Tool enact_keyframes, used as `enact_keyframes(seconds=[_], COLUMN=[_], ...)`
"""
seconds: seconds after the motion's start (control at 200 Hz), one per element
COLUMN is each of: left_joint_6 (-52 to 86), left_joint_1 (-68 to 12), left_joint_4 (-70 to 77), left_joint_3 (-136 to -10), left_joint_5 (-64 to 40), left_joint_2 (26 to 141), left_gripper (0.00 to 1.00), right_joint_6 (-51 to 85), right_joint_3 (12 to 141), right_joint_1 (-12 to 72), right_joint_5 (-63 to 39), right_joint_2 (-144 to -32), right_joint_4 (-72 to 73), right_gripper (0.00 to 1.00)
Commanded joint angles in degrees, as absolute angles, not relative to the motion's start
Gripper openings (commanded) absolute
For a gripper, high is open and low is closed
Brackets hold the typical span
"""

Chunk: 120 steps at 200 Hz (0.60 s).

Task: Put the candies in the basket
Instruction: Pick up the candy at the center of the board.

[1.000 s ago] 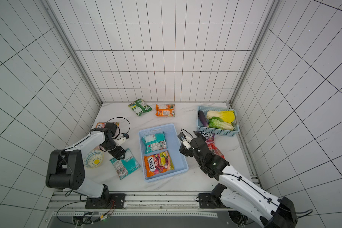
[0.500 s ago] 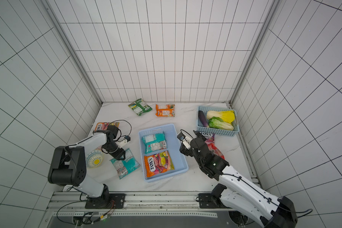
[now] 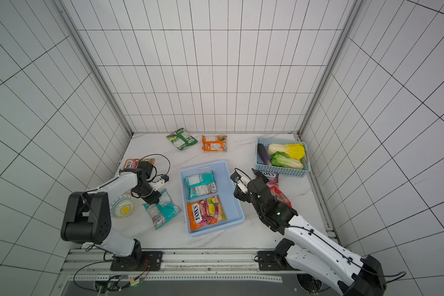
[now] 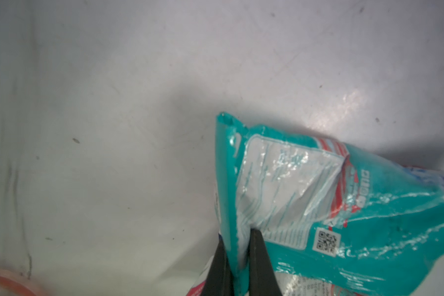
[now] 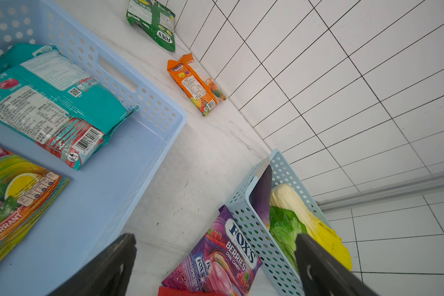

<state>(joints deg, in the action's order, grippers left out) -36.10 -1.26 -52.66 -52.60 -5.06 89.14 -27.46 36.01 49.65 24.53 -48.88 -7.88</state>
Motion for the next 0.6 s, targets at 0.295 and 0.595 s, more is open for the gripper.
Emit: enact_keyframes(seconds=[0.295,0.595], left_joint_6=[-39.13,-36.39], left_joint_1=[-1.88,-2.28], left_joint_4=[-45.70,-43.24], left_joint_3=[-57.29,-67.37], left_joint_5=[-2.42,-1.40], left_joint_2=[79.16,74.24], left_gripper=[0.00,0.00], right_joint_6=[-27.78,-28.27], right_joint_3=[35.17,34.82], right_joint_1=[50.27,50.27], right_joint_5=[26.12,27.02], right_joint_2=[-47.63,-47.96], right_joint_4=[-6.37,-6.27], right_gripper=[0.99,0.99])
